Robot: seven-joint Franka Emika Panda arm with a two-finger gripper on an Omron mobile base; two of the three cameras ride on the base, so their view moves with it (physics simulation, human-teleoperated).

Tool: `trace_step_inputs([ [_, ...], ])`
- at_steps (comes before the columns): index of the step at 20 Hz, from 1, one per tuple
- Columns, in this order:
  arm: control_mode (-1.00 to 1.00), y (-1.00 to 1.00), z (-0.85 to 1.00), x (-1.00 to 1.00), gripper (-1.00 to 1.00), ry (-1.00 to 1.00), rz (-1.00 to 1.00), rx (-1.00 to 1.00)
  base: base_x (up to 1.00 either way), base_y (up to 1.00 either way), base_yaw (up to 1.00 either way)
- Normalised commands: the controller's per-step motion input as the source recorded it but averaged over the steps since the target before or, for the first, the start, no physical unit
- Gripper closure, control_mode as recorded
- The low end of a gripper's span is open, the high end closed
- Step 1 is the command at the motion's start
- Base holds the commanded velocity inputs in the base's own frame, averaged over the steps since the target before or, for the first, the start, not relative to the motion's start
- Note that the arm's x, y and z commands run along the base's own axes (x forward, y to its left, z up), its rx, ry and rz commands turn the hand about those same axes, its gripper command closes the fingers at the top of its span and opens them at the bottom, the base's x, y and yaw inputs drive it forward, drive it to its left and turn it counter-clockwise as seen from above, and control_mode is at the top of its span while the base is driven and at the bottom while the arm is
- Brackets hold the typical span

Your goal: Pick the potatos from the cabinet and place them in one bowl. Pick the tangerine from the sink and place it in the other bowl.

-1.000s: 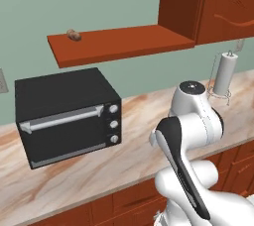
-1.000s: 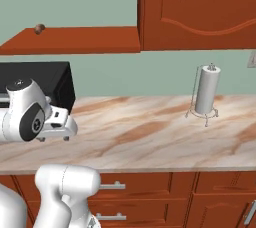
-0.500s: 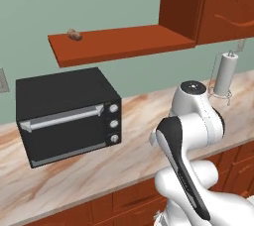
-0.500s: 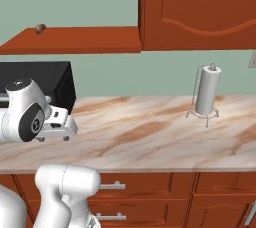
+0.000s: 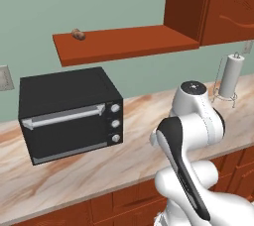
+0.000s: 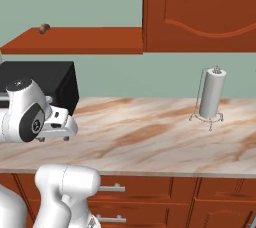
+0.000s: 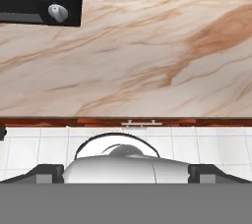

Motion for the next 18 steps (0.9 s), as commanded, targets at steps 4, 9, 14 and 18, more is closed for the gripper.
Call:
trace_step_inputs([
  [4, 1.0, 0.0, 0.0, 0.0, -1.0, 0.0, 0.0, 0.0, 0.0, 0.0, 0.0],
  [9, 1.0, 0.0, 0.0, 0.0, -1.0, 0.0, 0.0, 0.0, 0.0, 0.0, 0.0],
  [14, -1.0, 0.08, -0.02, 0.13, -1.0, -0.02, 0.04, 0.0, 0.0, 0.0, 0.0],
  [18, -1.0, 0.04, 0.05, 0.0, -1.0, -0.17, 0.07, 0.0, 0.0, 0.0, 0.0],
])
